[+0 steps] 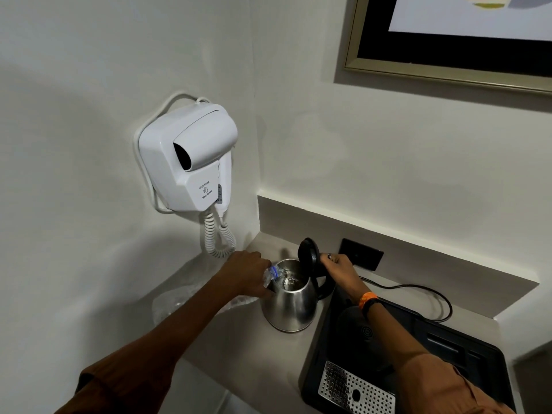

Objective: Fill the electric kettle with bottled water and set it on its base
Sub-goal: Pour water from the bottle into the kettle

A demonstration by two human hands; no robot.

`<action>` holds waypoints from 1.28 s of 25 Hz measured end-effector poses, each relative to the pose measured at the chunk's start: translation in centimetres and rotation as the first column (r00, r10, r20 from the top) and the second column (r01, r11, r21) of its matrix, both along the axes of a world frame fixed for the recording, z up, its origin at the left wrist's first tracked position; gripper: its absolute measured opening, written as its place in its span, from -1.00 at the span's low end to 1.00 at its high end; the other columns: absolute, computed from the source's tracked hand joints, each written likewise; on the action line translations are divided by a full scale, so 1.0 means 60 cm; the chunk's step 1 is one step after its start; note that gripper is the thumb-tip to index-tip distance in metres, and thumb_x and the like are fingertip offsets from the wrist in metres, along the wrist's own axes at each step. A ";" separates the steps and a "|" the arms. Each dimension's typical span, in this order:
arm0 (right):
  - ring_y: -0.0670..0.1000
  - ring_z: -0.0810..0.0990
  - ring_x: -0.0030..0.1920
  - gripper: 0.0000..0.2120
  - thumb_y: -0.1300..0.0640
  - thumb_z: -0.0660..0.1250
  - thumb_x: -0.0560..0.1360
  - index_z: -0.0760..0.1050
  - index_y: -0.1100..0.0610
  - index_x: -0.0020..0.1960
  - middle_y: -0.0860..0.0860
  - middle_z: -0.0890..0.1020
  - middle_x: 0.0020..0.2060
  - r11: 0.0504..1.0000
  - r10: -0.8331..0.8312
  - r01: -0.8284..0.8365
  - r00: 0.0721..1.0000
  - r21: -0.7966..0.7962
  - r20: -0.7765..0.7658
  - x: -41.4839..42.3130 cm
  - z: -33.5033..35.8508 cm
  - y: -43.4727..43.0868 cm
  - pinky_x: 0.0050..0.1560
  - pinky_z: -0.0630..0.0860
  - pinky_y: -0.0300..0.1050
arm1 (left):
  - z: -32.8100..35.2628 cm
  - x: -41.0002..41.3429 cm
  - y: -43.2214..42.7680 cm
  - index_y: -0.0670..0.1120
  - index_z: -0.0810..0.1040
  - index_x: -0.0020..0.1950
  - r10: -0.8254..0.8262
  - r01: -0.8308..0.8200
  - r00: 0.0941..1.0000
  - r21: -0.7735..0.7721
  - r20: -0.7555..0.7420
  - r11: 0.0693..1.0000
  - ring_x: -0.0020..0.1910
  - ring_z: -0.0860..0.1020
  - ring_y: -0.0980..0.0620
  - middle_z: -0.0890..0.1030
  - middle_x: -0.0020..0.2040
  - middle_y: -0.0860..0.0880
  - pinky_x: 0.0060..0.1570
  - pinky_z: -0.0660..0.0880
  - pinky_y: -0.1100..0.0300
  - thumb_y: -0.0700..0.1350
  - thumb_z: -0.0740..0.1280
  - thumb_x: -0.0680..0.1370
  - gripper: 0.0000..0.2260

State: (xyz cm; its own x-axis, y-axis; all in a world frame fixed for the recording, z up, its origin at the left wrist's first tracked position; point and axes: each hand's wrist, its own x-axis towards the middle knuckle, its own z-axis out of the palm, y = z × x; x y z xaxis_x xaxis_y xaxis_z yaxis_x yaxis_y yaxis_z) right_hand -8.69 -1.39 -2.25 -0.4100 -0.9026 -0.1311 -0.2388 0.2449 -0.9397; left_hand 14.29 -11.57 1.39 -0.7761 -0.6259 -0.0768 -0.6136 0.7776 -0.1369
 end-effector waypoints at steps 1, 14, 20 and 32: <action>-0.27 0.54 -0.50 -0.53 0.22 0.25 0.62 0.38 0.03 -0.47 -0.13 0.52 -0.59 1.000 -0.006 0.006 1.000 0.005 -0.007 0.001 0.001 0.000 -0.33 0.43 -0.39 | -0.004 0.002 0.003 0.00 0.57 0.13 0.010 -0.009 0.999 0.013 -0.037 1.000 0.02 0.64 -0.08 0.63 0.05 -0.04 -0.08 0.38 0.12 0.34 0.41 0.39 -0.49; -0.12 0.62 -0.36 -0.57 0.20 0.25 0.62 0.42 0.06 -0.43 -0.01 0.55 -0.45 1.000 0.002 -0.002 1.000 -0.023 -0.001 0.002 -0.001 0.003 -0.23 0.49 -0.26 | -0.080 0.051 0.032 -0.05 0.63 0.03 0.210 -0.202 0.604 0.108 -0.769 0.973 -0.15 0.63 -0.05 0.63 -0.11 0.01 -0.19 0.59 0.09 0.26 0.42 0.28 -0.52; -0.13 0.66 -0.37 -0.56 0.20 0.24 0.65 0.47 0.09 -0.42 -0.06 0.62 -0.49 1.000 0.012 -0.012 1.000 -0.006 0.024 0.007 0.008 0.010 -0.40 0.52 -0.33 | -0.125 0.074 0.079 -0.09 0.58 0.01 0.375 -0.253 0.271 0.310 -0.886 0.916 -0.17 0.56 0.09 0.61 -0.11 -0.02 -0.02 0.35 0.57 0.09 0.48 0.32 -0.63; 0.09 0.77 -0.23 -0.60 0.08 0.28 0.65 0.55 0.32 -0.26 0.27 0.74 -0.20 0.999 0.037 -0.037 0.999 0.038 0.001 0.006 -0.001 0.004 -0.25 0.66 0.02 | -0.110 0.079 0.091 -0.19 0.46 0.30 0.363 -0.201 0.152 0.331 -0.919 0.922 0.09 0.48 -0.04 0.39 0.17 -0.04 0.16 0.47 0.20 -0.01 0.36 0.51 -0.58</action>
State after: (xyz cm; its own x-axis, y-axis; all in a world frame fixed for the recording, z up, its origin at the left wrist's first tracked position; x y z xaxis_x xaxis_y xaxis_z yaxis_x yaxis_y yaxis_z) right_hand -8.31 -1.13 -2.30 -0.3764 -0.9116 -0.1653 -0.2480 0.2710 -0.9301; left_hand 19.03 -6.09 -5.22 -0.0663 -0.8694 0.4896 -0.3824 0.4754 0.7923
